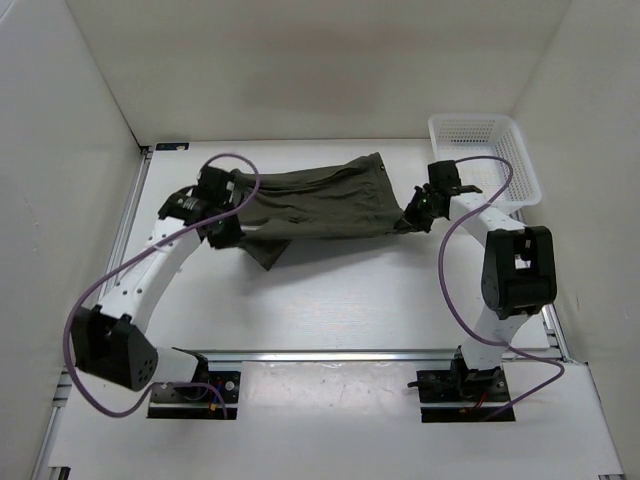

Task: Fold and stack the shorts
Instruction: Flatten the shorts out

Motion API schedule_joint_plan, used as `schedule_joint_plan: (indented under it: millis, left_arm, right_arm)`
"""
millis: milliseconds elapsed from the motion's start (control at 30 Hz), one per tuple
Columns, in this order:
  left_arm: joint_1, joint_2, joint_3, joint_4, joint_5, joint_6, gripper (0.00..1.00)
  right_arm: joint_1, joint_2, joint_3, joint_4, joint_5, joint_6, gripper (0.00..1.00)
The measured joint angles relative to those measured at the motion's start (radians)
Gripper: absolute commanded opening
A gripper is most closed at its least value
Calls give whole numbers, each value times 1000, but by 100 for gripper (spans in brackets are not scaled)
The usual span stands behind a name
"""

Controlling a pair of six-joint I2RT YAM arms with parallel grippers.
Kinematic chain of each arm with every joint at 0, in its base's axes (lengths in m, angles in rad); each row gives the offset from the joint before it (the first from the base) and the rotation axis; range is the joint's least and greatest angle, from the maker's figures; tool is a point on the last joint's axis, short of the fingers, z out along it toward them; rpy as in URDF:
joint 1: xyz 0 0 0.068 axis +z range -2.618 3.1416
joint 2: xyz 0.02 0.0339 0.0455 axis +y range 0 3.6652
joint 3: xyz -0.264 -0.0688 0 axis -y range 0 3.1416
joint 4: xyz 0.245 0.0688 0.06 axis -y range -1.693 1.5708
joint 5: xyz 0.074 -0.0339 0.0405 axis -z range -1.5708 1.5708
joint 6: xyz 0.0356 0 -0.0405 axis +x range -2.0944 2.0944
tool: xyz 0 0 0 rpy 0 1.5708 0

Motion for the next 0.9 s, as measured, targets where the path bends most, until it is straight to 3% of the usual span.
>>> schedule_joint_plan:
  millis: [33, 67, 100, 167, 300, 367, 400, 533, 633, 833, 900]
  left_arm:
    - [6, -35, -52, -4, 6, -10, 44]
    - [14, -68, -111, -14, 18, -20, 71]
    - [20, -98, -174, -23, 39, -34, 80]
    - [32, -148, -286, -40, 85, -69, 80]
    - [29, -240, -390, -56, 175, -134, 42]
    - [22, -268, -391, -39, 203, -150, 31]
    - [19, -274, -391, -25, 214, -158, 33]
    - [-8, -210, -392, 32, 252, -180, 57]
    - [-47, -121, -405, 101, 301, -204, 66]
    - [-116, 2, -435, 207, 351, -249, 66]
    - [-118, 37, -434, 244, 353, -251, 55]
  right_arm:
    - [-3, -3, -2, 0, 14, -3, 0]
    - [-9, -5, -5, 0, 26, -6, 0]
    - [-14, -8, -12, 2, 41, -8, 0]
    - [-24, -16, -35, 0, 67, -12, 0]
    - [-38, -28, -66, -7, 101, -22, 0]
    - [-44, -29, -66, -8, 110, -28, 0]
    - [-45, -29, -66, -8, 111, -31, 0]
    - [-45, -36, -66, -8, 118, -38, 0]
    - [-45, -42, -66, -10, 125, -44, 0]
    - [-45, -43, -66, -16, 128, -55, 0]
    - [-45, -45, -66, -19, 129, -58, 0]
